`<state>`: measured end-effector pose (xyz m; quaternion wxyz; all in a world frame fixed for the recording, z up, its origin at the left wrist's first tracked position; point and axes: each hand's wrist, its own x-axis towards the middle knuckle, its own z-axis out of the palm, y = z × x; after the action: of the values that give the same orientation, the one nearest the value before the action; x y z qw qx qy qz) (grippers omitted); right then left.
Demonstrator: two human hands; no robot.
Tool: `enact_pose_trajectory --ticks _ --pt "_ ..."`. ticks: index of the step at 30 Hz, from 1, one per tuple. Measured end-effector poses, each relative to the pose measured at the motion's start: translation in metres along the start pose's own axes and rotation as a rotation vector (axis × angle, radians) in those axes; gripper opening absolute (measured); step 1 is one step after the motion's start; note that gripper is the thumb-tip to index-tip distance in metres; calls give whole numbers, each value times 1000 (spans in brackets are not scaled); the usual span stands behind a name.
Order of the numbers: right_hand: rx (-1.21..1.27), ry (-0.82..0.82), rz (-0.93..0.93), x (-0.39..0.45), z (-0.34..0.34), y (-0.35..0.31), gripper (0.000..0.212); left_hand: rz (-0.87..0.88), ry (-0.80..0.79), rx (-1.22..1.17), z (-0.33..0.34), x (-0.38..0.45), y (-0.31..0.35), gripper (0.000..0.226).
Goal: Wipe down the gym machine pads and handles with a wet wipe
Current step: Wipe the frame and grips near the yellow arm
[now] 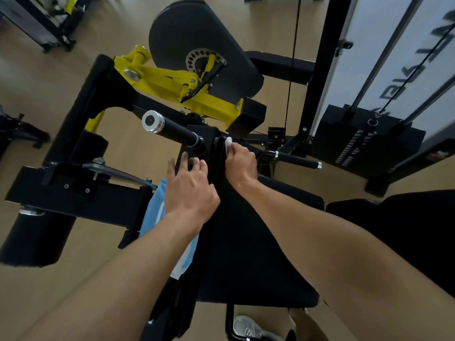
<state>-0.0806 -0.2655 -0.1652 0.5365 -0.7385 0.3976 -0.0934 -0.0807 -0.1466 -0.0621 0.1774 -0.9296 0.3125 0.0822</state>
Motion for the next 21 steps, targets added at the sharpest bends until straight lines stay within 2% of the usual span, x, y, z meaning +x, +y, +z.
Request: enact_pose_trajectory --ticks 4,8,9,11,13,15,18,21 --pt "-161 -68 -75 -42 5 13 29 -21 -28 24 -5 5 4 63" --pt "-226 -176 -147 -106 4 29 28 19 -192 -48 -17 1 -7 73" --pt "-240 -200 -156 -121 5 32 27 37 -185 -63 -22 -1 -12 71" --pt "-268 -215 -169 -149 8 36 26 50 25 -203 -34 -10 -16 62" --pt "-290 -211 -165 -174 14 40 23 35 314 -547 -51 -32 -9 51" --pt "-306 -204 -139 -198 23 45 21 73 529 -840 -64 -67 -1 42" --pt "-299 -182 -86 -239 32 50 24 242 826 -984 -54 -142 4 26" --pt "-64 -157 -25 -279 43 58 28 357 948 -1049 3 -224 -4 18"
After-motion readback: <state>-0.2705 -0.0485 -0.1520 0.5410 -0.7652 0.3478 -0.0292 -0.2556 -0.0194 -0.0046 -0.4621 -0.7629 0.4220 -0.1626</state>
